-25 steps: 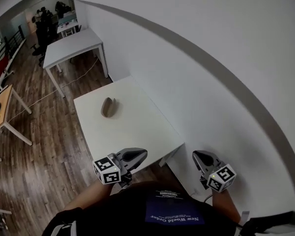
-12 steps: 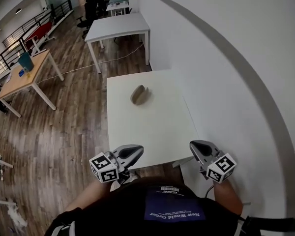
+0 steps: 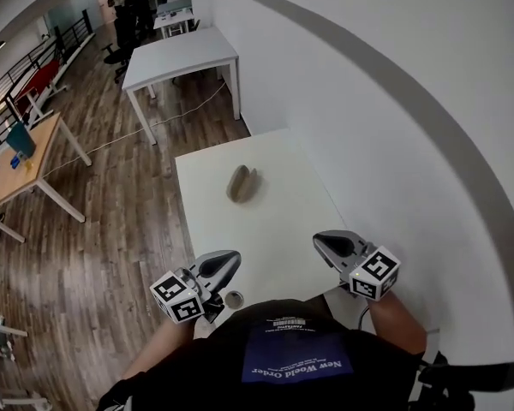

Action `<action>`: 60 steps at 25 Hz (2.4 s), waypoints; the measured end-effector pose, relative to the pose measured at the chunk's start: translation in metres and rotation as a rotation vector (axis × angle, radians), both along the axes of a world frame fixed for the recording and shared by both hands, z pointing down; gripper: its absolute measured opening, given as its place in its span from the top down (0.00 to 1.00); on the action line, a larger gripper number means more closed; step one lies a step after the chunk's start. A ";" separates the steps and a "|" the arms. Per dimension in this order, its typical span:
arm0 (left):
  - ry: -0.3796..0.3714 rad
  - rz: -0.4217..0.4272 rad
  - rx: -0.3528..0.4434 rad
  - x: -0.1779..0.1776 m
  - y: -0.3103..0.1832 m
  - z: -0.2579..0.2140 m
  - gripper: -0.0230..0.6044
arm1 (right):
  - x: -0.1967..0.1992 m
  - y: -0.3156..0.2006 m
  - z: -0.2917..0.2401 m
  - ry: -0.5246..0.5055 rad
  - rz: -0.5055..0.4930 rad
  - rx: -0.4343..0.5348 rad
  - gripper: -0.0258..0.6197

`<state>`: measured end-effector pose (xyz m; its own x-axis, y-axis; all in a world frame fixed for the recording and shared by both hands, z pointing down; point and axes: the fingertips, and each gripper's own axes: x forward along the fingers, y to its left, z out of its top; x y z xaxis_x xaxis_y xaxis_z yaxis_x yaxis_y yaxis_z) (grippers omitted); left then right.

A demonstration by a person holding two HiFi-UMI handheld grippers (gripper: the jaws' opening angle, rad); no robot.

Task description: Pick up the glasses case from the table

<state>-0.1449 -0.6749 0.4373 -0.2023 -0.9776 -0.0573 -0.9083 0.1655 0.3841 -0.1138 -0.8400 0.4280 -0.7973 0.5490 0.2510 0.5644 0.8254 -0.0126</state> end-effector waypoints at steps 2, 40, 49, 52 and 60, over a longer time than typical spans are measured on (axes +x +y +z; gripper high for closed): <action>-0.018 0.028 -0.008 -0.010 0.006 -0.002 0.97 | -0.011 0.010 -0.005 0.001 0.006 0.004 0.96; -0.052 -0.271 -0.342 -0.305 -0.058 0.171 0.82 | -0.314 -0.014 0.157 0.138 -0.228 -0.043 0.96; -0.085 -0.132 -0.475 -0.331 -0.147 0.253 0.69 | -0.360 -0.043 0.210 0.155 -0.196 -0.077 0.96; -0.079 -0.122 -0.539 -0.342 -0.163 0.287 0.64 | -0.369 -0.049 0.232 0.166 -0.197 -0.092 0.96; -0.069 -0.108 -0.630 -0.354 -0.177 0.328 0.57 | -0.380 -0.057 0.254 0.181 -0.190 -0.107 0.96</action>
<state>-0.4986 -0.8522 0.7649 -0.3179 -0.8026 0.5047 -0.8932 0.4321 0.1245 -0.4941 -0.8965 0.6821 -0.6254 0.7150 0.3125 0.6893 0.6939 -0.2081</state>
